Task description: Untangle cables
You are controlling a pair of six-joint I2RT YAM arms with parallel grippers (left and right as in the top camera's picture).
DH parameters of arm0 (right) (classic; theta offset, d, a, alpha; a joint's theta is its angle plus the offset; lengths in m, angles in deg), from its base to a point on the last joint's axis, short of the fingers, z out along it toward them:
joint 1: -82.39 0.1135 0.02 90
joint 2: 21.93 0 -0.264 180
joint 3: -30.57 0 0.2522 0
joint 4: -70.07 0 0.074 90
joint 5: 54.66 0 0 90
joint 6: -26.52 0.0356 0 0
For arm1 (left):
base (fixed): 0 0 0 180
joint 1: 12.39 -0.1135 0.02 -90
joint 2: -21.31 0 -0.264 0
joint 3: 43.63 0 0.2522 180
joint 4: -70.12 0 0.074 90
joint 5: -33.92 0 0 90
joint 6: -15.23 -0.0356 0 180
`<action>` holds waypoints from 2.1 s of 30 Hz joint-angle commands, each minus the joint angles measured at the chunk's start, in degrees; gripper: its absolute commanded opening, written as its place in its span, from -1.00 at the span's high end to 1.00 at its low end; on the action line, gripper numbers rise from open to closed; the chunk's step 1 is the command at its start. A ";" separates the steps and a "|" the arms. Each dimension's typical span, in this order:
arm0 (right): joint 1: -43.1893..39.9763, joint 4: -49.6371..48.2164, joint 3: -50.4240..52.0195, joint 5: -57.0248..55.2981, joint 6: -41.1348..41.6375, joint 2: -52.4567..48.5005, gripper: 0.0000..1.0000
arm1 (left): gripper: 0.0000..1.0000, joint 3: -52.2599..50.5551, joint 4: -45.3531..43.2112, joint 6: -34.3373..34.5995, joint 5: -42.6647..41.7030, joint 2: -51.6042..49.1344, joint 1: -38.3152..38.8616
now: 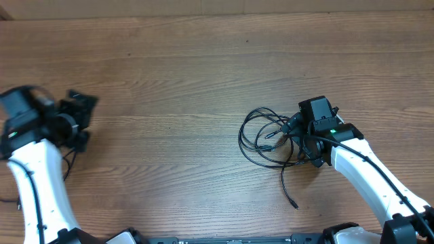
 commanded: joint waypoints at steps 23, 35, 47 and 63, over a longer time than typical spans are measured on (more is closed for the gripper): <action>-0.15 -2.99 0.17 10.27 -0.24 -0.04 -1.00 | -0.99 0.85 -2.73 -14.99 10.95 0.76 43.08; -4.66 13.68 -13.25 11.80 -11.82 10.91 -0.99 | -0.99 0.83 -15.19 -25.62 10.93 -1.66 54.84; -8.22 19.91 -16.76 10.19 -11.82 29.62 -1.00 | -0.91 0.83 -27.12 -30.82 10.78 -15.61 66.18; -8.20 27.12 -16.72 8.81 -11.82 32.81 -0.99 | -0.30 0.83 -38.60 -30.73 10.93 -29.53 70.20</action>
